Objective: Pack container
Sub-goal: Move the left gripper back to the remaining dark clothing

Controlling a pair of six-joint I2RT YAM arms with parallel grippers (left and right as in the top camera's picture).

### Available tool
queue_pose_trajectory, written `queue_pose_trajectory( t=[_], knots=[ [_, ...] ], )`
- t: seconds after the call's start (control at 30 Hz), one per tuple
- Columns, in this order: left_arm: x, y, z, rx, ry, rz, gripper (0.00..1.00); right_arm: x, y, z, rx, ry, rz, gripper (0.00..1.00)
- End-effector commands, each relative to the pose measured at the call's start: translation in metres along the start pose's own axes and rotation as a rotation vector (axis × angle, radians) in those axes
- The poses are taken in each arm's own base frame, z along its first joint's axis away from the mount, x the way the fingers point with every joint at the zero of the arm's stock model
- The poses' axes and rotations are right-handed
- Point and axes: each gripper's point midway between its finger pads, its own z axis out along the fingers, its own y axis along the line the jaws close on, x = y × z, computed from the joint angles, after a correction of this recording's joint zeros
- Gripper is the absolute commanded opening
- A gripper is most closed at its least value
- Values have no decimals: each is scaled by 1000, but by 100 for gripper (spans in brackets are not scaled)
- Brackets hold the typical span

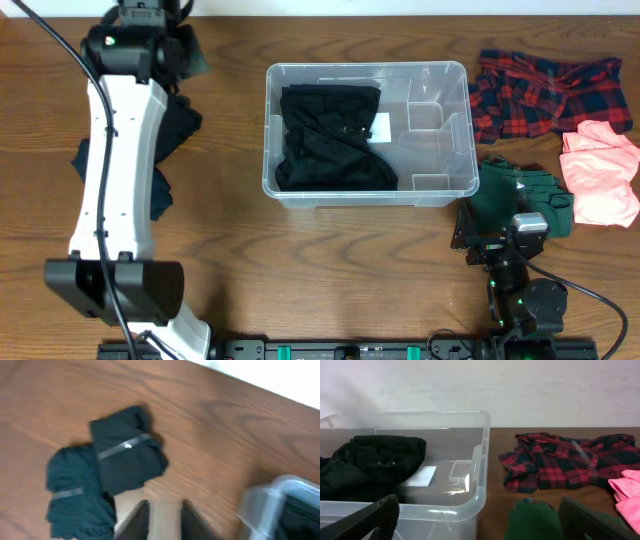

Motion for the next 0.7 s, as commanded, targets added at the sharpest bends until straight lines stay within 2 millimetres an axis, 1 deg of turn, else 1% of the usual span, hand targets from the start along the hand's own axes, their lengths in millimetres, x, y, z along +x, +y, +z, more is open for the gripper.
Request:
queue_pose_trajectory(
  t=[0.0, 0.03, 0.07, 0.1, 0.13, 0.17, 0.4, 0.53, 0.67],
  knots=[
    [-4, 27, 25, -129, -2, -101, 45, 0, -2, 0, 9, 0, 10, 99],
    [-4, 30, 33, -137, 7, -108, 55, 0, -2, 0, 9, 0, 10, 99],
    [-3, 31, 41, -145, 15, -109, 73, 0, -2, 0, 9, 0, 10, 99],
    [-2, 32, 48, -153, 25, -111, 83, 0, -2, 0, 9, 0, 10, 99],
    [0, 33, 57, -162, 39, -110, 89, 0, -2, 0, 9, 0, 10, 99],
    [3, 35, 65, -170, 54, -109, 93, 0, -2, 0, 9, 0, 10, 99],
    [30, 32, 120, -220, 164, -75, 93, 0, -2, 0, 9, 0, 10, 99],
    [36, 28, 144, -227, 178, -79, 93, 0, -2, 0, 9, 0, 10, 99],
    [37, 24, 164, -230, 164, -142, 93, 0, -2, 0, 9, 0, 10, 99]
  ],
)
